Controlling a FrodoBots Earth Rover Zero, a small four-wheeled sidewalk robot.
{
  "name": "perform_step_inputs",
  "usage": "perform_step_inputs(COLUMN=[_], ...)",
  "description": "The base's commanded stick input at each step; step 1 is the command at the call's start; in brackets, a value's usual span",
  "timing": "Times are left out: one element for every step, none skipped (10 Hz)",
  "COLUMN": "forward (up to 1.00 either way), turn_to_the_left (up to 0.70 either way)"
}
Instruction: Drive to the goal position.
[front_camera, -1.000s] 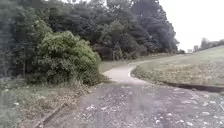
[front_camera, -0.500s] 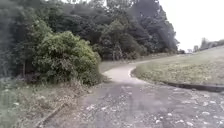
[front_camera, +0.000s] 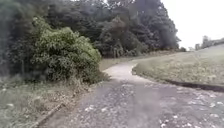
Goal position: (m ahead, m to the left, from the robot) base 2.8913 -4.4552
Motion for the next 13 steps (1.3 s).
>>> perform_step_inputs(forward=[0.00, 0.00, 0.00, 0.00, 0.00, 0.00, 0.00, 0.00, 0.45, 0.45, 0.45, 0.45, 0.45], turn_to_the_left=[0.00, 0.00, 0.00, 0.00, 0.00, 0.00, 0.00, 0.00, 0.00, 0.00, 0.00, 0.00, 0.00])
